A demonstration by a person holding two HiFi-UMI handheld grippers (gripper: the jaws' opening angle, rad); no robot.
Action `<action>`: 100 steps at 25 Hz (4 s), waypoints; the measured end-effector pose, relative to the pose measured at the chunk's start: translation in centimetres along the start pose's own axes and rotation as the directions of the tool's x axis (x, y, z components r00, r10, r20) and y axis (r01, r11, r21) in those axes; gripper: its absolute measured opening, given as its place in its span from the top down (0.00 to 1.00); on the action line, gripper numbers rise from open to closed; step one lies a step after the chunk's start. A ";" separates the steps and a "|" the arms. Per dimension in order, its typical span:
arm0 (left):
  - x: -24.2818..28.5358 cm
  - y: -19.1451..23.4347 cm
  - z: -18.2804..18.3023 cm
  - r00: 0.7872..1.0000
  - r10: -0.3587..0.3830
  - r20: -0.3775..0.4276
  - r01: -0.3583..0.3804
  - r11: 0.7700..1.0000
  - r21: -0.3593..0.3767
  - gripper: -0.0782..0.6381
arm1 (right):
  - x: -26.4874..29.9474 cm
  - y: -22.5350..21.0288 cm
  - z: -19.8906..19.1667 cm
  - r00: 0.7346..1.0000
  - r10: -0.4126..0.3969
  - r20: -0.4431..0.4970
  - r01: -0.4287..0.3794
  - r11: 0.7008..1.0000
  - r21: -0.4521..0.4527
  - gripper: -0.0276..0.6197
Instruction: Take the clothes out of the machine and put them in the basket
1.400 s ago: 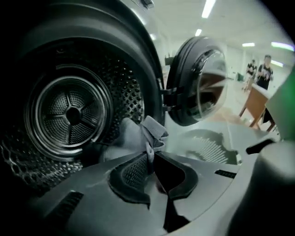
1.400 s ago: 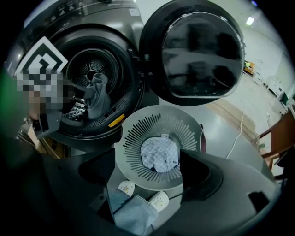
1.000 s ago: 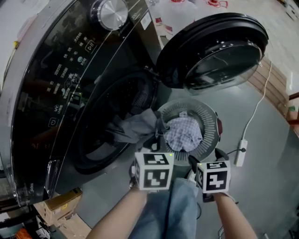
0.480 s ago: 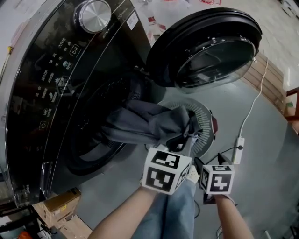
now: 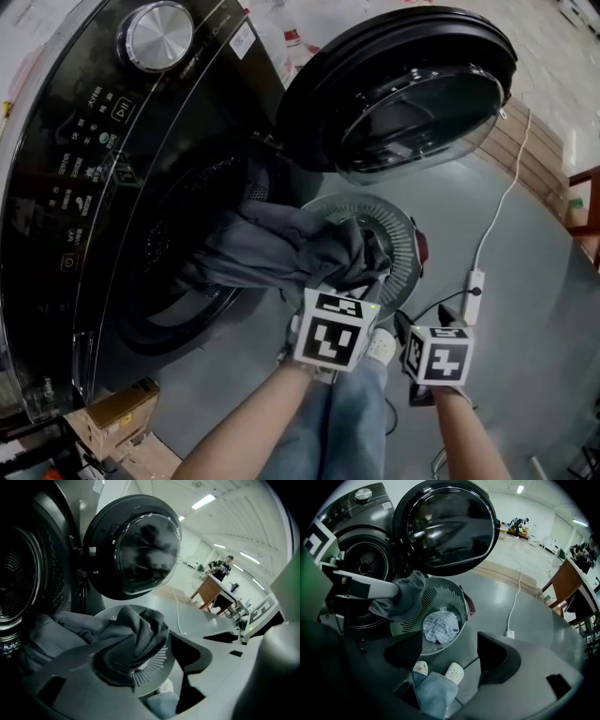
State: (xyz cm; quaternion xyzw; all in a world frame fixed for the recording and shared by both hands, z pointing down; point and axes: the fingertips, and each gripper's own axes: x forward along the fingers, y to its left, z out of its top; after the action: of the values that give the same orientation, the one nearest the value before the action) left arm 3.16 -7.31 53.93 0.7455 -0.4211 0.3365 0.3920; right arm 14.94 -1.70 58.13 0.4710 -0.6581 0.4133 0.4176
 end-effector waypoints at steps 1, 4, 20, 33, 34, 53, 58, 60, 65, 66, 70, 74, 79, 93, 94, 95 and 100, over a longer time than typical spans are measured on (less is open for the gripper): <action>0.2 0.3 -0.3 1.000 0.007 -0.007 -0.007 1.000 -0.014 0.44 | 0.1 0.1 0.0 1.000 0.000 0.000 0.000 1.000 0.003 0.39; 0.4 1.3 -1.0 0.999 0.043 -0.024 -0.044 0.999 -0.031 0.30 | 0.2 0.3 0.0 1.000 0.001 -0.001 -0.001 1.000 0.011 0.40; -4.2 18.6 -4.9 0.892 0.445 -0.076 -0.443 0.895 0.040 0.27 | 1.9 3.1 0.9 1.000 0.013 -0.021 -0.014 0.998 -0.057 0.43; -4.8 31.0 -6.2 0.799 0.560 -0.219 -0.551 0.828 0.105 0.17 | 4.3 6.7 1.7 0.999 0.047 -0.023 -0.049 0.993 -0.112 0.50; -4.7 31.6 -6.2 0.796 0.560 -0.229 -0.555 0.827 0.094 0.17 | 4.5 7.0 1.7 0.999 0.047 -0.025 -0.050 0.992 -0.118 0.51; 0.5 33.1 -8.1 0.898 0.363 -0.247 -0.369 0.929 0.025 0.22 | 8.0 8.0 -0.3 0.999 0.023 -0.029 -0.027 0.985 -0.168 0.55; 0.2 32.3 -8.0 0.885 0.389 -0.256 -0.381 0.921 0.080 0.31 | 7.7 8.5 0.1 1.000 0.018 -0.015 -0.020 0.982 -0.188 0.57; -0.5 32.3 -7.9 0.877 0.410 -0.250 -0.398 0.912 0.097 0.34 | 7.5 8.6 0.4 1.000 0.021 -0.010 -0.023 0.982 -0.189 0.57; -3.5 31.7 -6.6 0.837 0.504 -0.212 -0.476 0.863 0.171 0.81 | 6.2 8.3 0.8 1.000 0.022 -0.002 -0.022 0.980 -0.197 0.59; -4.0 31.2 -6.4 0.834 0.510 -0.210 -0.485 0.860 0.160 0.81 | 5.9 8.2 0.9 1.000 0.023 0.000 -0.023 0.980 -0.196 0.59; -5.4 29.5 -6.2 0.844 0.506 -0.177 -0.504 0.862 0.062 0.81 | 4.5 8.1 1.4 1.000 0.029 0.011 -0.026 0.979 -0.200 0.61; -7.1 26.3 -6.2 0.873 0.467 -0.138 -0.475 0.880 -0.023 0.81 | 2.9 7.5 2.1 0.999 0.027 0.024 -0.022 0.979 -0.202 0.61; -9.0 22.8 -4.9 0.895 0.437 -0.089 -0.443 0.894 -0.064 0.81 | 0.5 6.8 3.0 0.999 0.025 0.046 -0.015 0.979 -0.203 0.62; -12.1 11.9 2.3 0.955 0.280 0.102 -0.275 0.960 -0.060 0.81 | -4.5 5.3 2.7 0.997 0.005 0.077 0.006 0.990 -0.143 0.64; -12.3 11.1 2.7 0.957 0.264 0.115 -0.259 0.964 -0.057 0.81 | -4.7 5.3 2.6 0.997 0.005 0.077 0.006 0.990 -0.138 0.64; -12.5 10.4 3.1 0.960 0.248 0.128 -0.244 0.969 -0.051 0.81 | -5.0 5.2 2.5 0.997 0.005 0.078 0.006 0.991 -0.133 0.64; -13.5 6.3 6.2 0.970 0.137 0.202 -0.130 0.990 -0.048 0.81 | -6.0 5.0 2.0 0.996 0.001 0.085 0.008 0.995 -0.104 0.64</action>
State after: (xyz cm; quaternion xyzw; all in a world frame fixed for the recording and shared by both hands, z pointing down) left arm -7.07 -9.87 41.73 0.7393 -0.5142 0.2764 0.3357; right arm 11.06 -0.89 51.12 0.4668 -0.6950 0.3572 0.4141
